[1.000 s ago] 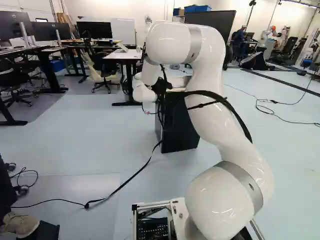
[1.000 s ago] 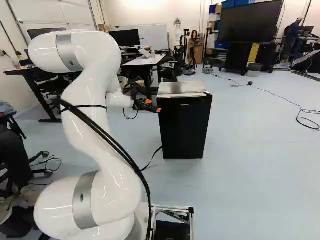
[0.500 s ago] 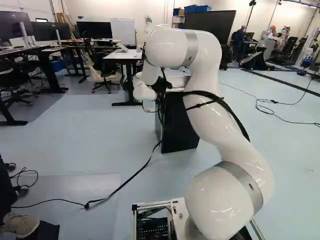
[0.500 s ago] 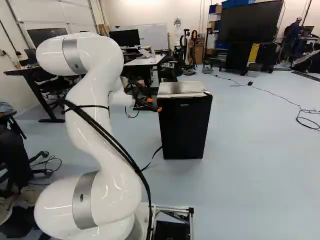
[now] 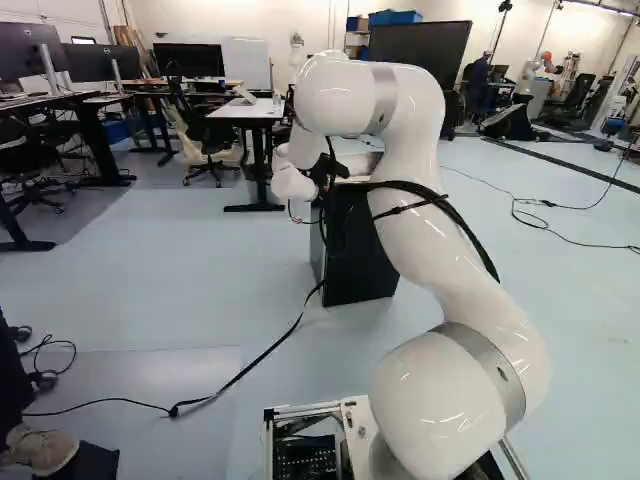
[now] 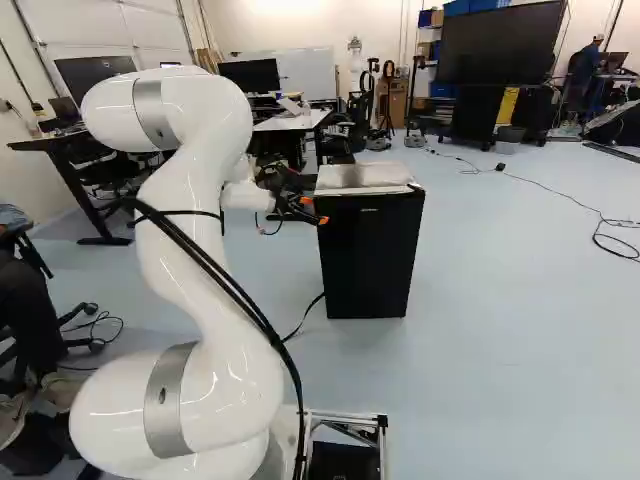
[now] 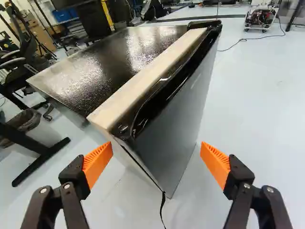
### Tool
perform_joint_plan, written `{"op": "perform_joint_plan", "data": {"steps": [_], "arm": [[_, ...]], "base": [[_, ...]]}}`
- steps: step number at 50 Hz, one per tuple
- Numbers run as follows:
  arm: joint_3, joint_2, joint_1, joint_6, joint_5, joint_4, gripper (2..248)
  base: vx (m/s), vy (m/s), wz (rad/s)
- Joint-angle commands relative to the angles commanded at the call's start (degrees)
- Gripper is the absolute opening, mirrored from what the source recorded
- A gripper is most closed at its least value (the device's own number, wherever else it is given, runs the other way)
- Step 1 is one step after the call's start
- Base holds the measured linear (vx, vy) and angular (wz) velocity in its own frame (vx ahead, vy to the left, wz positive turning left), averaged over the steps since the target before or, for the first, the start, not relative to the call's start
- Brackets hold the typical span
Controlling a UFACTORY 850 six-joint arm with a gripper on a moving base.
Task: Open the fridge door
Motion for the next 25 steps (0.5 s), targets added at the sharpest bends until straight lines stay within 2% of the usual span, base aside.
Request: {"op": "perform_joint_plan", "data": {"steps": [16, 25], "arm": [[0.01, 0.01, -0.97, 0.00, 0.00, 1.31, 247], [1.37, 0.85, -1.26, 0.00, 0.00, 3.26, 247]], "base": [[0.000, 0.000, 0.000], [0.000, 0.000, 0.000]]}}
